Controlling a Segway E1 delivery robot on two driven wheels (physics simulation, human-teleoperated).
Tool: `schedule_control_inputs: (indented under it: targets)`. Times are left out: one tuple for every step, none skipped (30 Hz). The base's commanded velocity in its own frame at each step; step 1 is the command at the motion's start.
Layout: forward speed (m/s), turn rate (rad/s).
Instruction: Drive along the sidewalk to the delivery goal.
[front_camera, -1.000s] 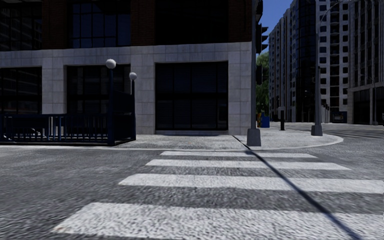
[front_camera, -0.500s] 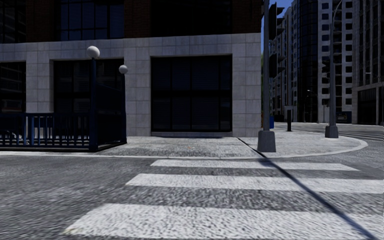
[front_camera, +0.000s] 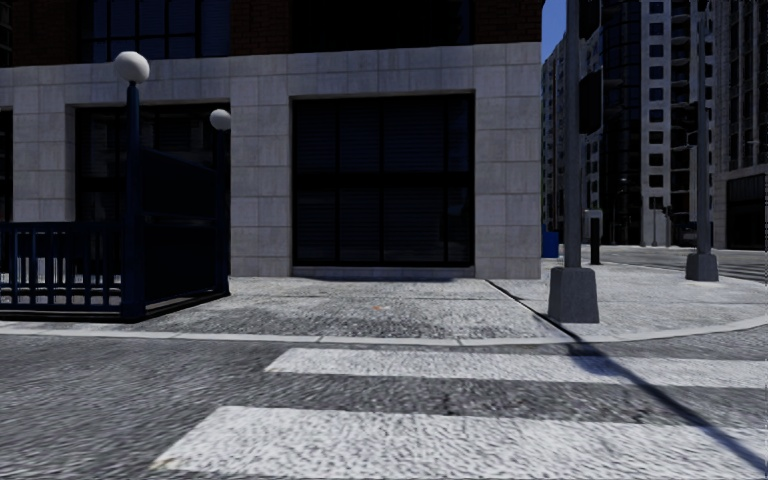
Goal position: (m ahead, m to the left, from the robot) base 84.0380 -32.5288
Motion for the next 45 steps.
schedule_control_inputs:
  targets:
    - [2.0, 0.0]
    - [2.0, 0.0]
    - [2.0, 0.0]
    - [2.0, 0.0]
    - [2.0, 0.0]
    - [2.0, 0.0]
    - [2.0, 0.0]
    - [2.0, 0.0]
    - [2.0, 0.0]
    - [2.0, 0.0]
    - [2.0, 0.0]
    - [2.0, 0.0]
    - [2.0, 0.0]
    - [2.0, 0.0]
    - [2.0, 0.0]
    - [2.0, -0.05]
    - [2.0, -0.05]
    - [2.0, -0.22]
    - [2.0, -0.22]
    - [2.0, -0.22]
    - [2.0, -0.22]
    - [2.0, -0.22]
    - [2.0, -0.22]
    - [2.0, -0.22]
    - [2.0, -0.22]
    - [2.0, -0.22]
    - [2.0, -0.22]
    - [2.0, -0.22]
    - [2.0, -0.22]
    - [2.0, -0.22]
    - [2.0, -0.22]
    - [2.0, -0.22]
    - [2.0, -0.22]
    - [2.0, -0.22]
    - [2.0, -0.22]
    - [2.0, -0.22]
    - [1.94, -0.22]
    - [1.66, -0.22]
    - [1.43, -0.23]
    - [1.3, -0.27]
    - [1.3, -0.27]
    - [1.13, -0.33]
    - [1.07, -0.37]
    - [1.07, -0.37]
    - [1.06, -0.38]
